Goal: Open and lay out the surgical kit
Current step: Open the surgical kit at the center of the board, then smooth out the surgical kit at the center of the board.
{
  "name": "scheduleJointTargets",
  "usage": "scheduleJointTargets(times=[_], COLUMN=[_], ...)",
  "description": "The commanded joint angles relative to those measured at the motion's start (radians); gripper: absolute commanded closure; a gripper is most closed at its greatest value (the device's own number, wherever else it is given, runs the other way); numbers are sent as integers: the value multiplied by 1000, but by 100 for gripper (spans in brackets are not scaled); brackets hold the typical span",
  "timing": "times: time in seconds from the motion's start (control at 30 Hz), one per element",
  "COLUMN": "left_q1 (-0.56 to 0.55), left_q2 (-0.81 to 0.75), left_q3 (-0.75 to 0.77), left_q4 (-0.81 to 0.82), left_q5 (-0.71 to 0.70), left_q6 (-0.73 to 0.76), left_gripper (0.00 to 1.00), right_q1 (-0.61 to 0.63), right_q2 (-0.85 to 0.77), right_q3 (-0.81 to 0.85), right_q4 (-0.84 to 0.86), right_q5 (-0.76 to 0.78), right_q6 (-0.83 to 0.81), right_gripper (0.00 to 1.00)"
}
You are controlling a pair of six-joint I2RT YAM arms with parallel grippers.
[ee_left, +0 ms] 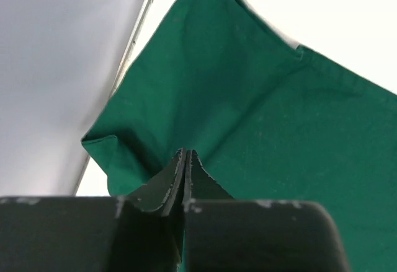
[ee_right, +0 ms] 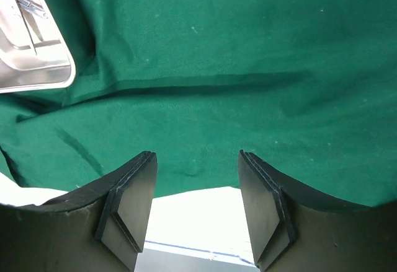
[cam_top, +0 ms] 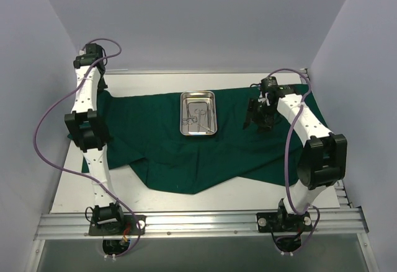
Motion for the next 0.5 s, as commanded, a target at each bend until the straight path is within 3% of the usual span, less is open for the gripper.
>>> scheduleJointTargets(times=[0.0,0.07,0.2,0.33,0.37,0.47], left_q1=[26,35,32,13,13,1], left_q2=[18,29,-10,-32,-53,-205], left_q3=[35,53,-48,-102,-179,-369], left_q4=[-52,-50,48,-32,-38,57], left_q5=[70,132,441,424,423,465], left_q6=[19,17,24,-77,-104,-150], left_gripper=[98,98,98,98,98,73], right_q1=[2,2,4,10,10,7], right_q2=[7,13,39,47,47,30], right_q3=[37,49,71,74,71,51], right_q4=[-28,-24,-14,2,5,33], right_q5=[-18,-22,-33,-47,-47,-56], right_q6=[10,27,44,57,62,68], right_gripper=[45,45,45,45,45,44])
